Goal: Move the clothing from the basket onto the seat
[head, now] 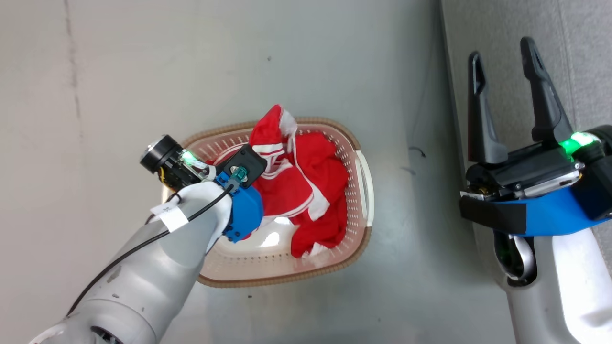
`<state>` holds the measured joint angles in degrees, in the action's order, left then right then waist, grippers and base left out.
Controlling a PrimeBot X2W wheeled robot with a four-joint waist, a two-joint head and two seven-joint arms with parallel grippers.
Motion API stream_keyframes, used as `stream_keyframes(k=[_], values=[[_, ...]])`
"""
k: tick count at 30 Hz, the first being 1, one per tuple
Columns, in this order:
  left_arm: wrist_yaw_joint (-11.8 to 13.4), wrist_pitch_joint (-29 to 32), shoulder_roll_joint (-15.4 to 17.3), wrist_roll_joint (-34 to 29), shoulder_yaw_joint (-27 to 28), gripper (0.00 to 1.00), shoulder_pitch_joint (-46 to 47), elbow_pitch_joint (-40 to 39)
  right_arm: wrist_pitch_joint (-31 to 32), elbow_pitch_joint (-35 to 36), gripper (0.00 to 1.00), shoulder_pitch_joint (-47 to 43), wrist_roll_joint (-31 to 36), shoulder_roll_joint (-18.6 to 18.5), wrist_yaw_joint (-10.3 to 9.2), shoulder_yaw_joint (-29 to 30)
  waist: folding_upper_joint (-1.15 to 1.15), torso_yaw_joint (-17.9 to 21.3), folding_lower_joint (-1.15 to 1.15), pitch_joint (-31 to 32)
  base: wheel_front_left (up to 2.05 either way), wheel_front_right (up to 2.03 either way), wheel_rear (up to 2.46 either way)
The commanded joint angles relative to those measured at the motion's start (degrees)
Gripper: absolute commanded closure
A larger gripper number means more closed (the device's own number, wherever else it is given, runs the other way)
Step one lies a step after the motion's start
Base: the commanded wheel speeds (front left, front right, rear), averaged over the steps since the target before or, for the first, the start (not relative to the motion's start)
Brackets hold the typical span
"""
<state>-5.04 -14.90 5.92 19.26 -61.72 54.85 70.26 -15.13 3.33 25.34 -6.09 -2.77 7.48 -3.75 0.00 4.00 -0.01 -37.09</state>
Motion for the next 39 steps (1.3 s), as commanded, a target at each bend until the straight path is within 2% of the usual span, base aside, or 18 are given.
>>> stream_keyframes(k=[1,10,18,24,28,39], values=[[0.66,-0.36,-0.21,0.81,1.25,1.0,-0.82,-2.3,-0.03,-0.48,0.0,-1.24,0.07,-0.21,0.03,0.28,0.0,-2.11,0.01,4.45,0.0,0.0,0.0],[2.54,-0.36,2.17,2.24,6.78,1.0,-6.31,-14.56,-0.03,-2.22,0.0,-4.65,-0.57,-0.2,0.03,0.96,0.0,-3.79,0.01,11.95,0.0,0.0,0.0],[2.87,-0.37,4.27,1.03,12.17,1.0,-9.62,-25.7,-0.03,-3.58,0.0,-7.99,-0.79,-0.2,0.03,1.8,0.0,-4.89,0.01,18.23,0.0,0.0,0.0],[2.0,-0.37,4.5,3.13,19.86,1.0,-9.48,-34.08,-0.03,-4.42,0.0,-10.77,-1.01,-0.2,0.03,2.14,0.0,-5.45,0.01,22.4,0.0,0.0,0.0],[0.91,-0.38,4.35,3.99,22.98,1.0,-8.69,-37.92,-0.03,-4.59,0.0,-11.49,-1.33,-0.2,0.03,1.75,0.0,-5.2,0.01,24.01,0.0,0.0,0.0],[-1.35,1.59,4.12,7.33,23.08,1.0,-6.33,-43.54,-0.03,-4.79,0.0,-13.29,-2.05,-0.2,0.03,1.0,0.0,-4.56,0.01,26.64,0.0,0.0,0.0]])
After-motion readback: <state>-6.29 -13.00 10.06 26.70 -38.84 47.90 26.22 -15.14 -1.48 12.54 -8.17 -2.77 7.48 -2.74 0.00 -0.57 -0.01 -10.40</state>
